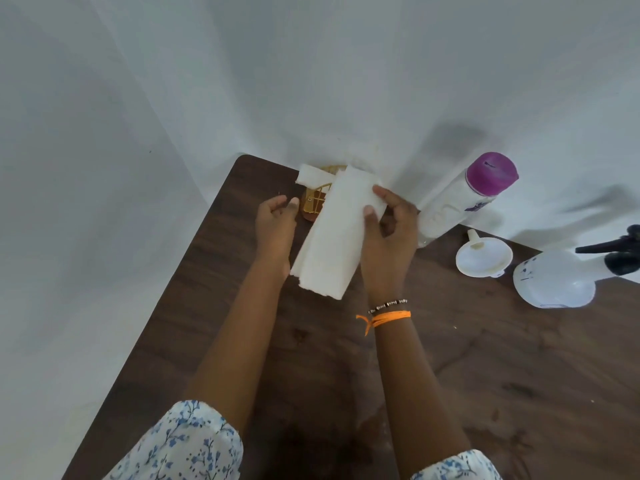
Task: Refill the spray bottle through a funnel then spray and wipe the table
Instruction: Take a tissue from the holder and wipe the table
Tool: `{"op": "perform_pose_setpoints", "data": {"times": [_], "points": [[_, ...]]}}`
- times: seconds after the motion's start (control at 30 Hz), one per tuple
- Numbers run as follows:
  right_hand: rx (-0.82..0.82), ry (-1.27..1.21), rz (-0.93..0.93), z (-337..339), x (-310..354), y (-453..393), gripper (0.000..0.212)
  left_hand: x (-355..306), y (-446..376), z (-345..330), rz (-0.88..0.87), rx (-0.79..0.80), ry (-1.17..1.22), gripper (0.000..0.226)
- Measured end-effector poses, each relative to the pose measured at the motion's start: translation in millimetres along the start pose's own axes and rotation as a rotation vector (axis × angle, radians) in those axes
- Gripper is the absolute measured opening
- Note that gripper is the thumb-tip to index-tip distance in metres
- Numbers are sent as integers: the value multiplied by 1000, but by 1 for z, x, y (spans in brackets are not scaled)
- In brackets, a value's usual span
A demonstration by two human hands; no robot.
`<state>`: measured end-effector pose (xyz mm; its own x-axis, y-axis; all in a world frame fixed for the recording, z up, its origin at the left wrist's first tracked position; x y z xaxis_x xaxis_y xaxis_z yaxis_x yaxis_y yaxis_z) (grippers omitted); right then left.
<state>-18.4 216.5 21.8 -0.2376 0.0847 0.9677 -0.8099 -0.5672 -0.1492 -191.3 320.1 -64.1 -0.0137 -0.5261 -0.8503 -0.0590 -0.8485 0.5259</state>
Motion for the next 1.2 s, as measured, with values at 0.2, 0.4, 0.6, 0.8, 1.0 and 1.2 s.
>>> {"op": "perform_pose_setpoints", "data": {"times": [0.2,0.4,0.6,0.8,1.0,1.2], "points": [[298,34,-128,-5,-35,38,67,27,66,-1,56,314,-161,17],[545,165,-163,13,-64,93,47,62,108,29,20,204,-158,20],[607,408,85,35,-59,140,10,99,147,54,61,167,-168,13],[547,371,114,51,-55,166,35,130,164,88,43,30,-191,18],[319,457,209,44,-24,142,37,130,166,112,-1,-54,-178,12],[633,655,335,-37,-35,159,45,124,166,124,-26,-89,-135,13]]}}
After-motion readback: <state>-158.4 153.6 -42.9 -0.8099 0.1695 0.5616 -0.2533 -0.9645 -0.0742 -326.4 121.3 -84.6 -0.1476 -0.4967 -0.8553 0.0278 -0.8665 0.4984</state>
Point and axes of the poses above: each hand's wrist, its own y-axis away from the middle knuckle, its own z-axis out of the back of the hand, x = y × z, the point moved 10 cm from there along -y, towards the middle knuckle, and after that the axes turned 1 degree about y, right-handed, at the moved point
